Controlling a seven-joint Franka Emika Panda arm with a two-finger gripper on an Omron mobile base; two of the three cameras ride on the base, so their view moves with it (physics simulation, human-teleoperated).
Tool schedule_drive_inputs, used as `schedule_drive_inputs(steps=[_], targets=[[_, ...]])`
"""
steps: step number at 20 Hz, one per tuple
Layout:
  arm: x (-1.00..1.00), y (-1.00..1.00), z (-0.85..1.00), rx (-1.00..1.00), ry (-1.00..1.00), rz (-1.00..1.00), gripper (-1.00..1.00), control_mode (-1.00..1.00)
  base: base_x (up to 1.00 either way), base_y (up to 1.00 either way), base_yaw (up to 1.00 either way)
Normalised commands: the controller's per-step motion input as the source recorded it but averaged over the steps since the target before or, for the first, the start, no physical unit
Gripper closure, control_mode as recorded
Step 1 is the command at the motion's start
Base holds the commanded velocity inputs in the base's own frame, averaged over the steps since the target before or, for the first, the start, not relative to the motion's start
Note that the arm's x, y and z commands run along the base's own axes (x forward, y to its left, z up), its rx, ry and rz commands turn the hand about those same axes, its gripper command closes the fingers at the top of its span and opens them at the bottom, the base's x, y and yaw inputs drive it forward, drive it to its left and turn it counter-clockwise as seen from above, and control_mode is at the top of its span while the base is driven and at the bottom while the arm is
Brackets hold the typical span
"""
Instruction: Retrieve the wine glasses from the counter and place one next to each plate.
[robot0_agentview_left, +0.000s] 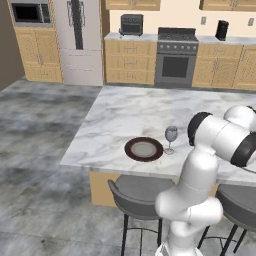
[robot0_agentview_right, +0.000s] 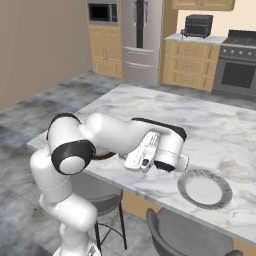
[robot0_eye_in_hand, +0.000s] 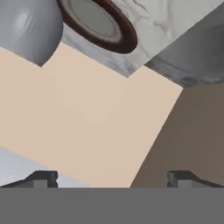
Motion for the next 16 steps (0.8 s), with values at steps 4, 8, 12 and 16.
schedule_drive_inputs(steps=[4,8,12,16], targets=[[-0.39,0.09,0.72,0.01,0.06,0.0,-1.0,-1.0,0.0,0.0,0.0],[-0.26,0.29,0.49,0.0,0.04,0.0,-1.0,-1.0,0.0,0.0,0.0],[-0.13,0.32,0.34,0.0,0.0,0.0,-1.0,-1.0,0.0,0.0,0.0],[-0.23,0.16,0.49,0.0,0.0,0.02,-1.0,-1.0,0.0,0.0,0.0]])
